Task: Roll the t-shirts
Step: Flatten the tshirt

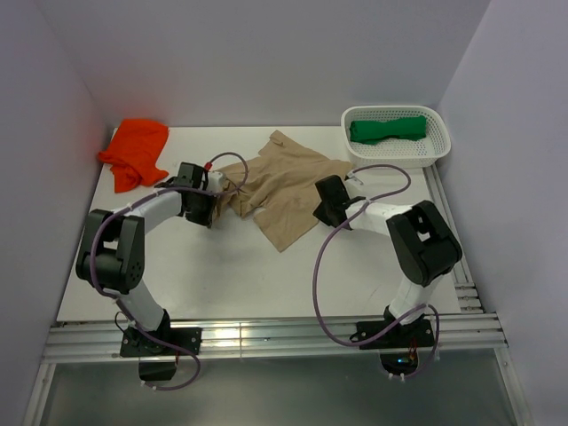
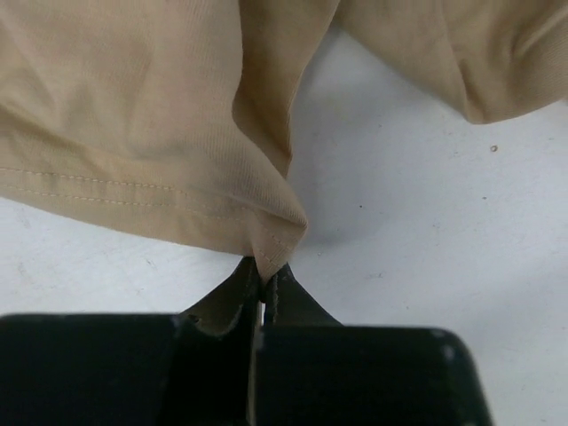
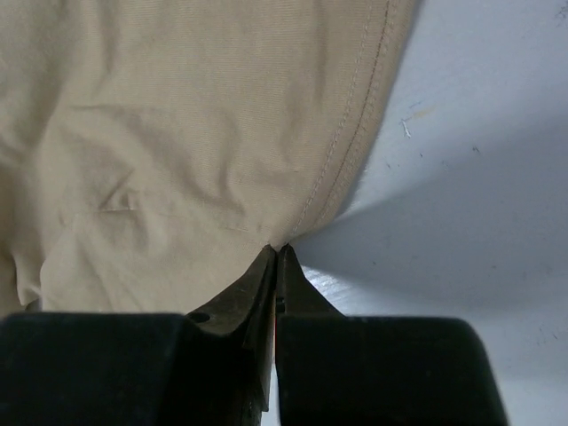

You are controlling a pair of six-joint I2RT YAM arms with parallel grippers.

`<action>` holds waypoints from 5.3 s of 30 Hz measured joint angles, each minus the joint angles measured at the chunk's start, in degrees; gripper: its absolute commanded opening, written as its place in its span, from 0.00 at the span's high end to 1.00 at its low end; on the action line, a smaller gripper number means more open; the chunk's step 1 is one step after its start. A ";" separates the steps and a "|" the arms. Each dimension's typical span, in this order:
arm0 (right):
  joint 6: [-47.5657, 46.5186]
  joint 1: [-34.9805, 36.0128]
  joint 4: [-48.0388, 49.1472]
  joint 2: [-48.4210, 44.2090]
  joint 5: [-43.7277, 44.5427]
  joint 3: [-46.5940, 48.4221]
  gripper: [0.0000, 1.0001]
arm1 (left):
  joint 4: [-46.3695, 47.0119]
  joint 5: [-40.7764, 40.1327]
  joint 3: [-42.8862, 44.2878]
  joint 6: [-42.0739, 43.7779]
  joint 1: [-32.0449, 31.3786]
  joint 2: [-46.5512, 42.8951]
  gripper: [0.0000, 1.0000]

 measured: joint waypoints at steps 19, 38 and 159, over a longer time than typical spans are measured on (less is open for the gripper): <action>-5.01 -5.01 -9.75 -27.67 3.21 -5.42 1.00 | -16.33 11.91 13.29 3.74 16.76 -6.60 1.00; -16.63 -12.44 -29.24 -40.50 5.44 23.30 1.00 | -28.96 21.35 34.29 5.75 23.89 -8.44 1.00; -12.70 -13.25 -9.97 -37.24 -11.91 -25.22 0.44 | -7.76 12.57 -10.38 26.56 30.80 -14.64 0.36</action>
